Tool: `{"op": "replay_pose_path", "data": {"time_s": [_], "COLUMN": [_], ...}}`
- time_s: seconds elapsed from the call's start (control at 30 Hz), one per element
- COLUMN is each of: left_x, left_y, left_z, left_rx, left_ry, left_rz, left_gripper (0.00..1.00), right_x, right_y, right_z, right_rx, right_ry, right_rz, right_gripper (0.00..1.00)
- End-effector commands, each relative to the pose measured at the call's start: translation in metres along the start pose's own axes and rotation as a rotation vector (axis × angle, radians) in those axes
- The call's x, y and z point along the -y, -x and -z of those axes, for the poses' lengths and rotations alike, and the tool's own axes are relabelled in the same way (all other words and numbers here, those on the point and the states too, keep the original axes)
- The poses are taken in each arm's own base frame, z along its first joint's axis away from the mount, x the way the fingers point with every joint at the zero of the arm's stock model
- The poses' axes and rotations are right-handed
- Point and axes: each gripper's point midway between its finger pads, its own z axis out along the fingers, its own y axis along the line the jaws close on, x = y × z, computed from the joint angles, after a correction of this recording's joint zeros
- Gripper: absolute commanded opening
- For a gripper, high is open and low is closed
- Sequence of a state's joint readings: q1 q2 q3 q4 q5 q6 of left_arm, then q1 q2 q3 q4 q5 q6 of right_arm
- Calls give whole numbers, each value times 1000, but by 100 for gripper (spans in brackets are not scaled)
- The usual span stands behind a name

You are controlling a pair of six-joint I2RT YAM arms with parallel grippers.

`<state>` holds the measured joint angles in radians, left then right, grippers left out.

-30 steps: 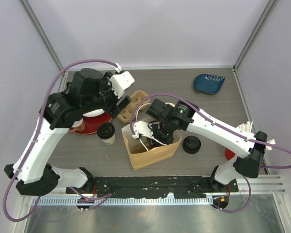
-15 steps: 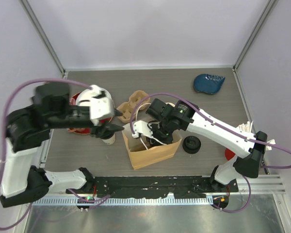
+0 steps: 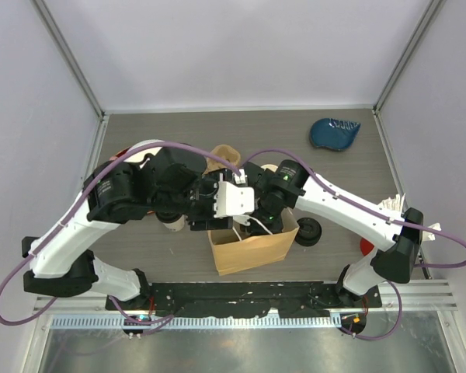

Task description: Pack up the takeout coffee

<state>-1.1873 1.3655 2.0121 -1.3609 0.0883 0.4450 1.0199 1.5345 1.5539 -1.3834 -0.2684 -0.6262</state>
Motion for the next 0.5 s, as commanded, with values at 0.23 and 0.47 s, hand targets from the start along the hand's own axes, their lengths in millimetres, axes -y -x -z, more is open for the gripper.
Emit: {"op": "replay_pose_path", "data": {"time_s": [0.23, 0.47], "left_x": [-3, 54], "left_y": [39, 37], "left_z": [46, -12], "left_rx": [158, 60], "left_ry": [20, -226], "left_rz": [-141, -133], "left_gripper": [67, 65], "right_x": [14, 15], "right_y": [38, 36], "right_z": [10, 10], "right_rx": [145, 149], "right_ry": [-64, -77], "right_rz": [24, 3], "right_gripper": [1, 1]}}
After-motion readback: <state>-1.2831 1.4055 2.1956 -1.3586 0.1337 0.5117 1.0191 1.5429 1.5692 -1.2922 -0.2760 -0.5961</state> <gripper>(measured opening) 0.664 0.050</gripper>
